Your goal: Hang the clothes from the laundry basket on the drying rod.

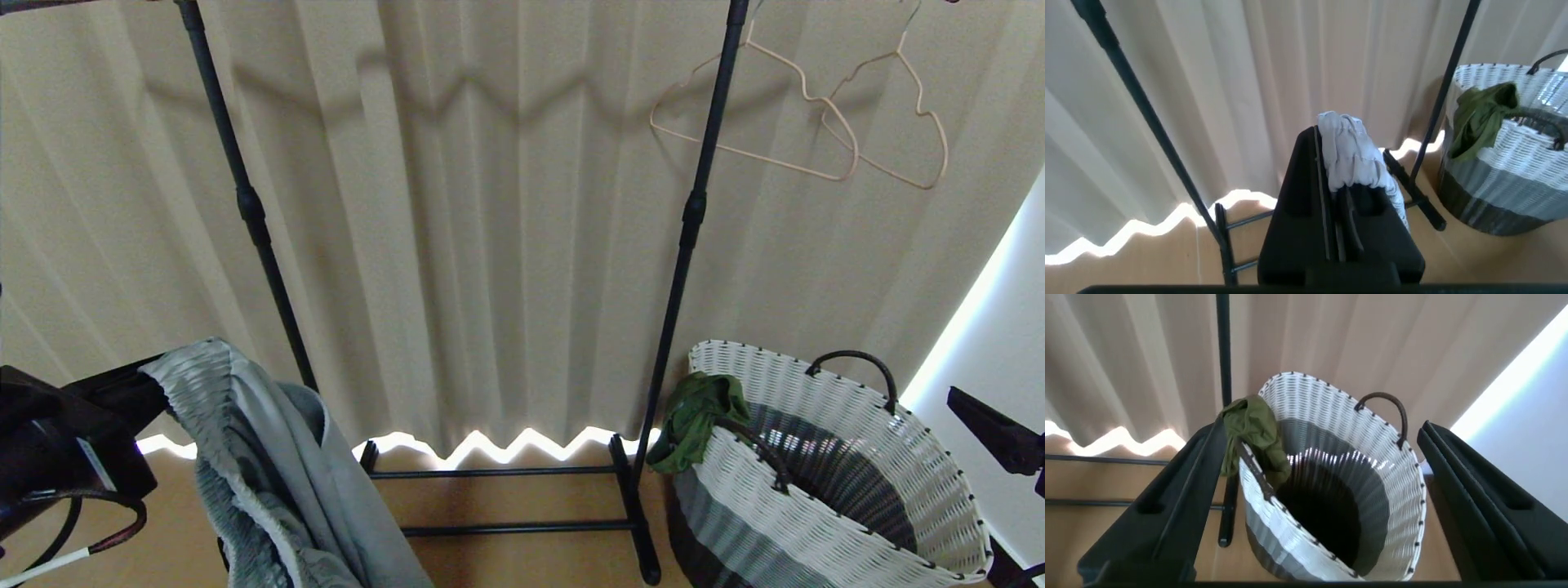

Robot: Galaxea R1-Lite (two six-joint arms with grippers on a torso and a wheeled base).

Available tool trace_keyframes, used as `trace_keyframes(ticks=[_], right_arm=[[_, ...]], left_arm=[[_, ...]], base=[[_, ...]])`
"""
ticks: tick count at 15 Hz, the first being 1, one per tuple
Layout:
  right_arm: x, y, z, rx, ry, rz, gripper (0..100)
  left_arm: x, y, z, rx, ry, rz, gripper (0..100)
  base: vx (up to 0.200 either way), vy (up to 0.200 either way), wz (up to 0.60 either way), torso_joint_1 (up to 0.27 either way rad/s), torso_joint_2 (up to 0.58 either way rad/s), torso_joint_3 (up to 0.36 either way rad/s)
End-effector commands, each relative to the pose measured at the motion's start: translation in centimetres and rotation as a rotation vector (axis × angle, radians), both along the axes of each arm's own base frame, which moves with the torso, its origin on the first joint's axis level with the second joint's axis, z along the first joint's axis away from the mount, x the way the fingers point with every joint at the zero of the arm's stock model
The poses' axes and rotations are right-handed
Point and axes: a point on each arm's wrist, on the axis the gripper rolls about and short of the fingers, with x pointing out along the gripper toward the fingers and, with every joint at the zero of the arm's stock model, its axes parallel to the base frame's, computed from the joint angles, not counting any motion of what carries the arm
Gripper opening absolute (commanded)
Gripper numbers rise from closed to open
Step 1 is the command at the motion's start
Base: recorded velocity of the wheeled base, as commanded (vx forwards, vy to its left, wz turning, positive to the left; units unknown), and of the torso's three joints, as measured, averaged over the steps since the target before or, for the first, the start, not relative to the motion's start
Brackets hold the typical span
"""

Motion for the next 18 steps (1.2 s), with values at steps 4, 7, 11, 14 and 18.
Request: trace_keyframes(ticks=[4, 7, 11, 14, 18], right_arm=[[0.1, 0.0, -0.04, 0.0, 0.002, 0.003, 100], [0.03, 0.0, 0.06, -0.001, -0.004, 0.002, 100], [0.0, 0.01, 0.08, -0.001, -0.006, 0.003, 100], [-0.01, 0.01, 0.03, -0.001, -0.004, 0.002, 100], [0.0, 0.01, 0.08, -0.002, -0.006, 0.002, 100]], left_arm=[[0.35, -0.17, -0.35, 0.005, 0.004, -0.009, 0], [0.4, -0.18, -0.43, 0.015, 0.006, -0.01, 0], [0.36, -0.2, -0.41, 0.021, 0.003, -0.012, 0], [0.32, -0.21, -0.43, 0.019, 0.003, -0.014, 0], [0.19, -0.41, -0.74, 0.02, 0.007, -0.032, 0]], base=[[0.0, 0.0, 0.0, 0.003, -0.02, -0.021], [0.0, 0.0, 0.0, 0.036, -0.27, -0.282], [0.0, 0.0, 0.0, 0.071, -0.47, -0.348], [0.0, 0.0, 0.0, 0.128, -0.45, -0.334], [0.0, 0.0, 0.0, 0.148, -0.47, -0.321]])
